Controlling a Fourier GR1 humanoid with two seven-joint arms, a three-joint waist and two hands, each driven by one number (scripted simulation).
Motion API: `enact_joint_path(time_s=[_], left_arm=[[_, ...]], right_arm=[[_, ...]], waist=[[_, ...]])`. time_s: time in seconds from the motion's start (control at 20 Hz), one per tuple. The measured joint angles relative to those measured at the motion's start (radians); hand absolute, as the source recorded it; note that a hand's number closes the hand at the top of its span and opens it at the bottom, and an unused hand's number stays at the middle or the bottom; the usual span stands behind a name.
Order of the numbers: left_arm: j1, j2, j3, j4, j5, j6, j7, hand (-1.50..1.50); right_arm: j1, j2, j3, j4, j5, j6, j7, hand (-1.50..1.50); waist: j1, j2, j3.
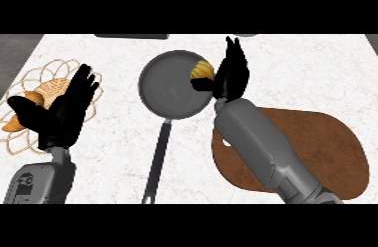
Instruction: Pick the squash from the cutting board and place it in the pan
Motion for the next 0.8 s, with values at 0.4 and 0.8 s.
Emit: enact_joint_path(time_s=[0.4, 0.8], left_arm=[[0.063, 0.006, 0.021, -0.037, 0.004, 0.006, -0.008, 0.0], [0.062, 0.011, 0.03, -0.052, 0.002, 0.01, 0.013, 0.0]], right_arm=[[0.282, -0.003, 0.043, -0.387, -0.109, -0.122, -0.146, -1.5], [0.666, -0.085, 0.177, -0.836, -0.117, -0.117, -0.231, -1.5]], waist=[[-0.05, -0.013, 0.0], [-0.058, -0.012, -0.001]])
